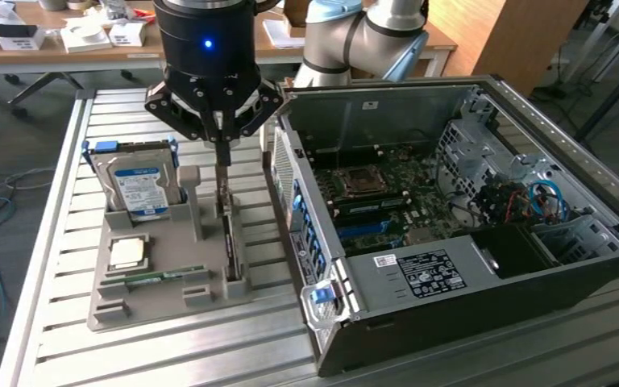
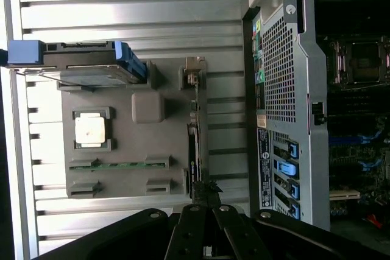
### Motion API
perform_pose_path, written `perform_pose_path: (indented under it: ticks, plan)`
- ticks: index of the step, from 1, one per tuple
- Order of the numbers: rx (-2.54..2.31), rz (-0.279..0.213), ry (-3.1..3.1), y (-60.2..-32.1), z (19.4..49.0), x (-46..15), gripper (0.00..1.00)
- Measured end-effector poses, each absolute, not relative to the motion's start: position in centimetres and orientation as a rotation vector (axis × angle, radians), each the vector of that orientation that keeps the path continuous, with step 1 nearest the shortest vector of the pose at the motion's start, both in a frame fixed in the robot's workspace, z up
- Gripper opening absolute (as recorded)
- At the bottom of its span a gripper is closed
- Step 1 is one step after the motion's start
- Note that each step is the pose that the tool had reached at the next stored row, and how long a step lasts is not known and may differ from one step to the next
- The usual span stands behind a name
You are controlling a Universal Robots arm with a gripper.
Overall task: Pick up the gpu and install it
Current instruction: 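Pick up the gpu and move the gpu toward the slot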
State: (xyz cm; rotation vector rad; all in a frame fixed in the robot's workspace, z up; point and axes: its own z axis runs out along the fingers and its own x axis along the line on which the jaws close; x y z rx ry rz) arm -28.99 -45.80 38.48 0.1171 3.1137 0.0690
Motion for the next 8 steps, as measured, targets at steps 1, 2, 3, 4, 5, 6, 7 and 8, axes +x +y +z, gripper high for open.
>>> perform_pose_path:
  ticks: [1,2,3,4,5,6,7,8]
  plan:
    - [0.117,0.069,3.114,-45.80,38.48,-28.98,0.11]
    - [0.117,0.069,3.114,-45.80,38.48,-28.99,0.11]
    - [0.117,0.069,3.114,-45.80,38.48,-28.99,0.11]
    - [0.117,0.069,3.114,-45.80,38.49,-28.99,0.11]
    - [0.117,0.069,3.114,-45.80,38.48,-28.98,0.11]
    - [0.117,0.069,3.114,-45.80,38.48,-28.99,0.17]
    - [0.117,0.069,3.114,-45.80,38.48,-28.99,0.17]
    - [0.117,0.069,3.114,-45.80,38.48,-28.98,0.23]
